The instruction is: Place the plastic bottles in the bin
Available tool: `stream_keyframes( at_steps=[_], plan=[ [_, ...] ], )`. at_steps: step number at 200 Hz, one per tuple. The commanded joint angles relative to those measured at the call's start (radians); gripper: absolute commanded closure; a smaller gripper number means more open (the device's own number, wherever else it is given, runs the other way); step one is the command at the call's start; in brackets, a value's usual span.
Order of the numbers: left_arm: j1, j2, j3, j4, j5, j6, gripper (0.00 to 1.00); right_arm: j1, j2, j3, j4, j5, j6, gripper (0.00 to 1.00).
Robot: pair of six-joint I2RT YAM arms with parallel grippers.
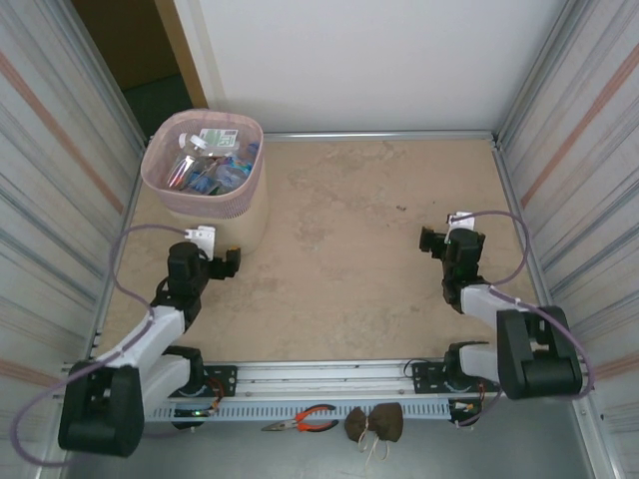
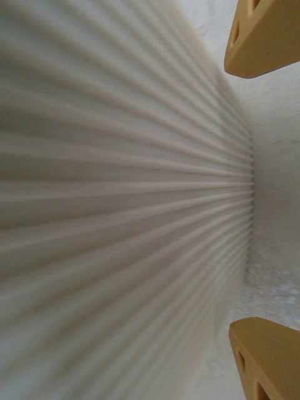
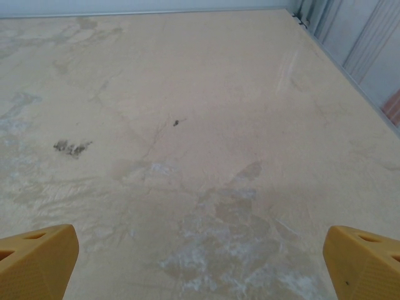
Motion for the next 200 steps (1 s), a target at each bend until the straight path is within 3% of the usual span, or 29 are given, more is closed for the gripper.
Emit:
stream_keyframes(
  at_steps=[1, 52, 90, 126, 150, 200],
  plan=[
    [0.026, 0.105, -0.013, 0.306, 0.079, 0.036, 0.01, -0.022, 0.052, -0.014, 0.19, -0.046, -0.011, 0.01],
    [0.071, 0.306, 0.046, 0.432, 0.158, 0.051, 0.01, -0.093, 0.127, -0.003, 0.224, -0.198, 0.015, 0.01],
    [0.105, 0.433, 0.063, 0.517, 0.234, 0.039, 0.01, -0.104, 0.202, 0.012, 0.26, -0.226, 0.02, 0.01],
    [0.119, 0.435, 0.116, 0.416, 0.311, 0.054, 0.01, -0.103, 0.232, 0.038, 0.242, -0.258, 0.004, 0.01],
    [0.124, 0.433, 0.12, 0.401, 0.32, 0.05, 0.01, -0.104, 0.242, 0.102, 0.128, -0.221, 0.023, 0.01],
    [0.131, 0.438, 0.131, 0.387, 0.31, 0.04, 0.01, -0.107, 0.239, 0.097, 0.141, -0.222, 0.022, 0.01]
  ],
)
